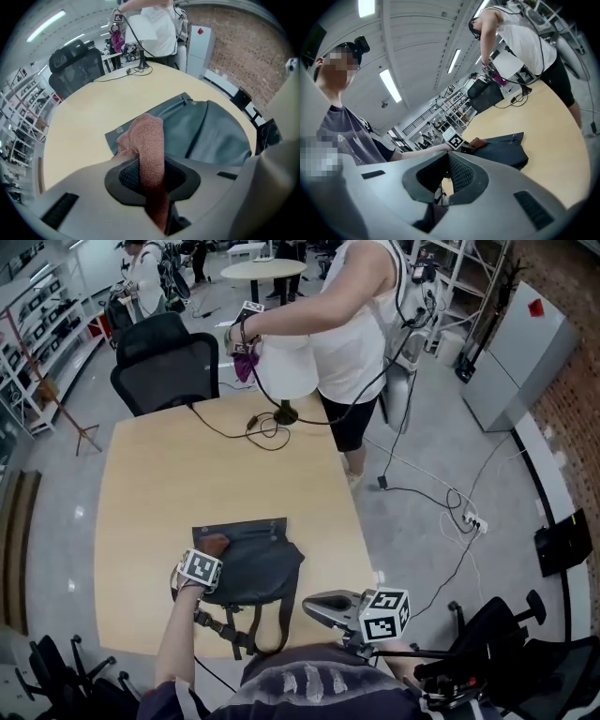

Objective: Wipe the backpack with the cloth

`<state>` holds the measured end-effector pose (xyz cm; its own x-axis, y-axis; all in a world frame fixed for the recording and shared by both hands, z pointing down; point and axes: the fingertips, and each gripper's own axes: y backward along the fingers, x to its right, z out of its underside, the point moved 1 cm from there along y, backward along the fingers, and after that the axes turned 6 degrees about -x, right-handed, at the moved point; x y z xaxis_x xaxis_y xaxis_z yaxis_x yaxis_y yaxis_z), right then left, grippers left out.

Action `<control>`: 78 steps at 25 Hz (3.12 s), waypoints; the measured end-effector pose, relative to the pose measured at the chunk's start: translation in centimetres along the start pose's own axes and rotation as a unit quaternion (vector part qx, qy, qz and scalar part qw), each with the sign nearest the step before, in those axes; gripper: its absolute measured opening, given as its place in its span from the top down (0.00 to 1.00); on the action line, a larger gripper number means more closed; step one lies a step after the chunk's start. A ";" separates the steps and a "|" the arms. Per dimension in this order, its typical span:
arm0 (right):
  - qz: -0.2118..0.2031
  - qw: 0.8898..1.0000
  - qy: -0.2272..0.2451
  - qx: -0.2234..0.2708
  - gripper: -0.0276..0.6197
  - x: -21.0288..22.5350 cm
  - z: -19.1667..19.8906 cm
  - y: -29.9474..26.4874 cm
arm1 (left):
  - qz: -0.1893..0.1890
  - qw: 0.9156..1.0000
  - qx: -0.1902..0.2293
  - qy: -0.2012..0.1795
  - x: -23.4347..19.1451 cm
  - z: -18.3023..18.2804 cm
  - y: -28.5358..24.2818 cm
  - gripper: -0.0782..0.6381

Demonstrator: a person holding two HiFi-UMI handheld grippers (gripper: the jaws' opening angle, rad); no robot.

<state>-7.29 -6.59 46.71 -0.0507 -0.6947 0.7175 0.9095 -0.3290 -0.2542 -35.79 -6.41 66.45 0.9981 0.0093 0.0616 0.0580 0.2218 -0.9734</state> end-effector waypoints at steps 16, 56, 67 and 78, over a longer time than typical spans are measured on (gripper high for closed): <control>0.033 0.998 -0.005 0.048 0.95 0.6 0.4 7.1 | 0.045 0.994 0.031 -0.092 11.7 -11.6 -1.9 0.78; 0.042 0.998 -0.036 0.021 0.95 -0.6 0.7 2.5 | 0.102 0.992 0.067 0.015 9.1 -15.5 -6.2 0.78; 0.004 0.999 -0.021 0.029 0.95 -1.5 0.0 -0.5 | -0.025 0.997 0.064 0.030 -3.1 -9.6 -4.1 0.78; 0.011 1.000 -0.026 0.008 0.95 -2.2 0.3 -3.3 | -0.014 0.993 0.066 0.098 -9.6 -3.6 -3.7 0.78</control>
<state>-10.01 -3.75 46.14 -0.0091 -0.6675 0.7446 0.9169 -0.3027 -0.2602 -45.54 -10.81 68.71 0.9822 -0.1853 0.0306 0.0943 0.3457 -0.9336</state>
